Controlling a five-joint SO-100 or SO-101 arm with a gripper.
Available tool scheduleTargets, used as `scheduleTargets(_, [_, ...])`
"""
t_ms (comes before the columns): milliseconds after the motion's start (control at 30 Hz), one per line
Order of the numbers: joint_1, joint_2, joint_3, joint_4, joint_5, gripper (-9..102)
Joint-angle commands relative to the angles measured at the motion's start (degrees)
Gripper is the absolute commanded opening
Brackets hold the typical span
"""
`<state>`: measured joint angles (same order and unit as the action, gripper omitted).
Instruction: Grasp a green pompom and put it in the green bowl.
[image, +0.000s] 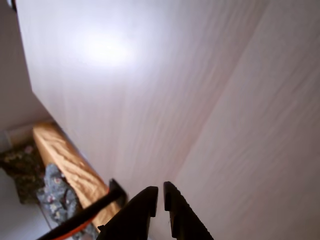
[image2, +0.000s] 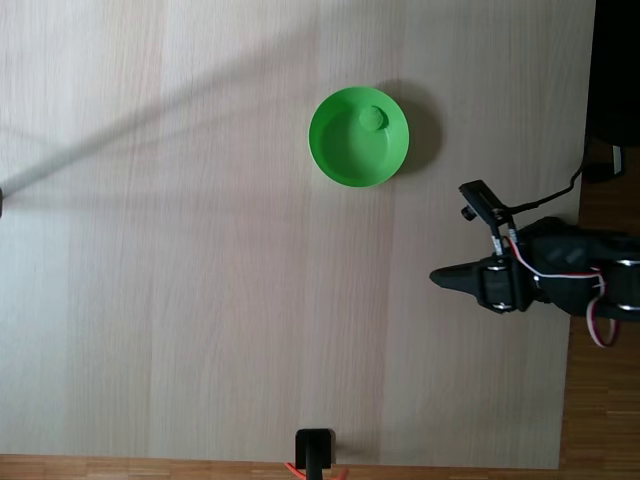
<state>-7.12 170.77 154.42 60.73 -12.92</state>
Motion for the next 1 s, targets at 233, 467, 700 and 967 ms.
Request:
scheduleTargets(233, [0.7, 4.7, 11.0, -7.2, 3.0, 0])
scheduleTargets(467, [0.8, 5.4, 14.8, -8.0, 2.4, 0])
scheduleTargets(700, [0.5, 5.4, 15.6, -7.9, 2.4, 0])
scheduleTargets(967, [0.8, 5.4, 17.4, -7.3, 3.2, 0])
